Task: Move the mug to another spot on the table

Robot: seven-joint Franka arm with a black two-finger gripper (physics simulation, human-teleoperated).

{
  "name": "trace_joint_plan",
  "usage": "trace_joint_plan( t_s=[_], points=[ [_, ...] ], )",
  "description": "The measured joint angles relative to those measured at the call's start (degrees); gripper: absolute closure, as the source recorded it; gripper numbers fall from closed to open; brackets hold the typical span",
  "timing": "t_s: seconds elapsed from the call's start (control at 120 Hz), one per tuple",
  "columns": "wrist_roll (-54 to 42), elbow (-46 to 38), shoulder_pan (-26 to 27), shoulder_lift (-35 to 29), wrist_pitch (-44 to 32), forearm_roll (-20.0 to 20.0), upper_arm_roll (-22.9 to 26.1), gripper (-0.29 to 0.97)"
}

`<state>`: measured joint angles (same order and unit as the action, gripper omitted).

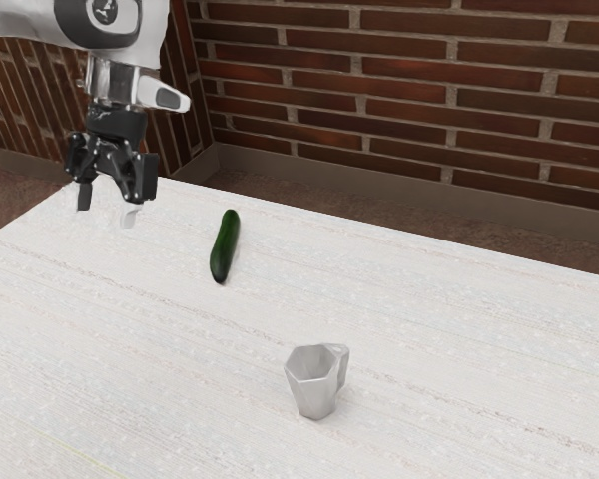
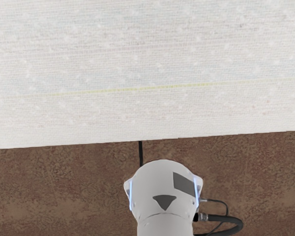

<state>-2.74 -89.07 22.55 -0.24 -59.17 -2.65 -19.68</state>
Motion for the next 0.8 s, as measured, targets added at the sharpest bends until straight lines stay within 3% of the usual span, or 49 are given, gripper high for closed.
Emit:
trace_joint_plan(
  t_s=[0.1,0.183,0.308,0.408,0.517,0.8],
  points=[
    [0.03,1.88,-0.25,3.59,-11.19,-0.08,3.05,0.00],
    [0.10,2.18,-7.18,5.30,-17.52,-0.28,13.58,0.00],
    [0.16,7.53,-8.77,14.29,-23.87,-0.27,19.67,0.00],
    [0.10,14.01,-3.48,23.33,-27.18,-0.09,20.70,0.00],
    [-0.41,15.72,0.43,29.30,-30.97,1.56,20.74,0.00],
    [-6.00,7.26,1.44,33.93,-43.39,4.42,18.98,0.00]
  ],
)
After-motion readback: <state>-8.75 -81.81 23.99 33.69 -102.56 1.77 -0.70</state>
